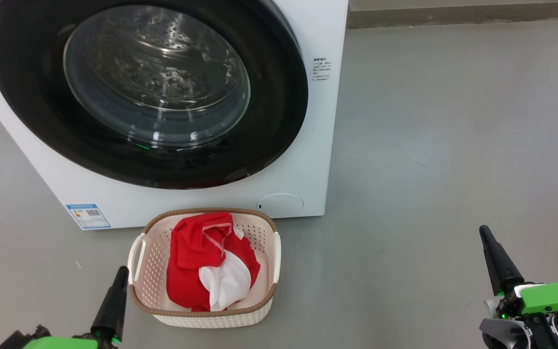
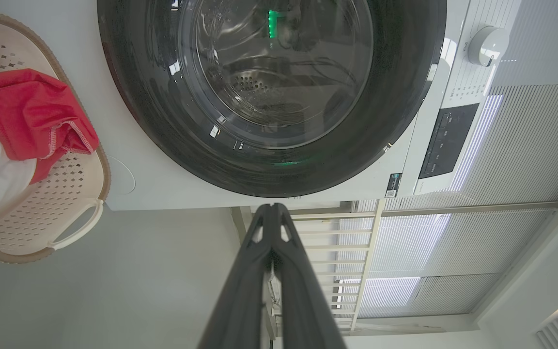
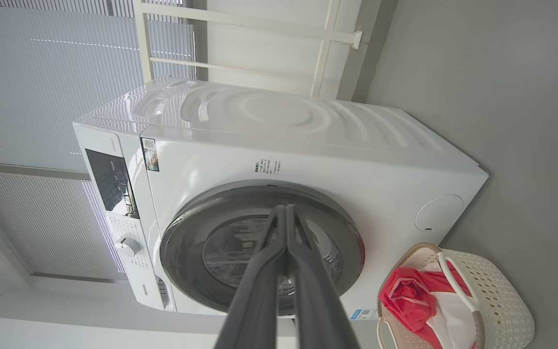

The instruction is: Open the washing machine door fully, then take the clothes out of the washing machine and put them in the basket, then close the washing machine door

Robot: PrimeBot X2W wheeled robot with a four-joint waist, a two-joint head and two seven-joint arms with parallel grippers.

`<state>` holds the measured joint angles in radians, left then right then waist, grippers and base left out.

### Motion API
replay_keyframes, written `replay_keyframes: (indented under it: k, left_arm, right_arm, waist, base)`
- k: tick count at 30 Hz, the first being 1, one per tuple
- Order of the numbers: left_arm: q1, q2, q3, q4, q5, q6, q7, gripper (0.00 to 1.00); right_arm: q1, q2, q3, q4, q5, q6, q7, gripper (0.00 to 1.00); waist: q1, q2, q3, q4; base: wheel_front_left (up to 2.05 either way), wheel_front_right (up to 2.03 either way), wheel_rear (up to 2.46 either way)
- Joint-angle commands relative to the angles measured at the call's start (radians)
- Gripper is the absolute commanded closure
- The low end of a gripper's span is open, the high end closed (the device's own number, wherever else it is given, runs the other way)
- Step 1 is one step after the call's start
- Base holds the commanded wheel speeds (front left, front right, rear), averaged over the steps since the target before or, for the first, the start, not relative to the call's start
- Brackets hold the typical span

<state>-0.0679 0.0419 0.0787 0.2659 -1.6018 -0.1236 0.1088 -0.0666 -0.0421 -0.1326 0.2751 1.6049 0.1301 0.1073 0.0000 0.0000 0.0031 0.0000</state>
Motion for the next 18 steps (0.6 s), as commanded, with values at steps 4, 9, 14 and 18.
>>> replay_keyframes:
  k: [4, 9, 14, 18]
  left_arm:
    - [-0.04, 0.008, 0.035, -0.021, -0.007, -0.007, 0.004, 1.0]
    - [-0.04, 0.008, 0.035, -0.021, -0.007, -0.007, 0.004, 1.0]
    - [-0.04, 0.008, 0.035, -0.021, -0.007, -0.007, 0.004, 1.0]
    - [-0.04, 0.008, 0.035, -0.021, -0.007, -0.007, 0.004, 1.0]
  right_arm:
    - [-0.041, -0.008, 0.019, -0.03, 0.004, 0.001, 0.006, 1.0]
    - [-0.041, -0.008, 0.019, -0.03, 0.004, 0.001, 0.006, 1.0]
    - [-0.041, -0.008, 0.019, -0.03, 0.004, 0.001, 0.006, 1.0]
    - [-0.041, -0.008, 0.019, -0.03, 0.004, 0.001, 0.006, 1.0]
  waist:
    - [0.0, 0.0, 0.0, 0.0]
    - [0.0, 0.0, 0.0, 0.0]
    - [0.0, 0.0, 0.0, 0.0]
    - [0.0, 0.0, 0.0, 0.0]
  base:
    - [0.0, 0.0, 0.0]
    - [0.0, 0.0, 0.0]
    - [0.0, 0.0, 0.0]
    - [0.0, 0.0, 0.0]
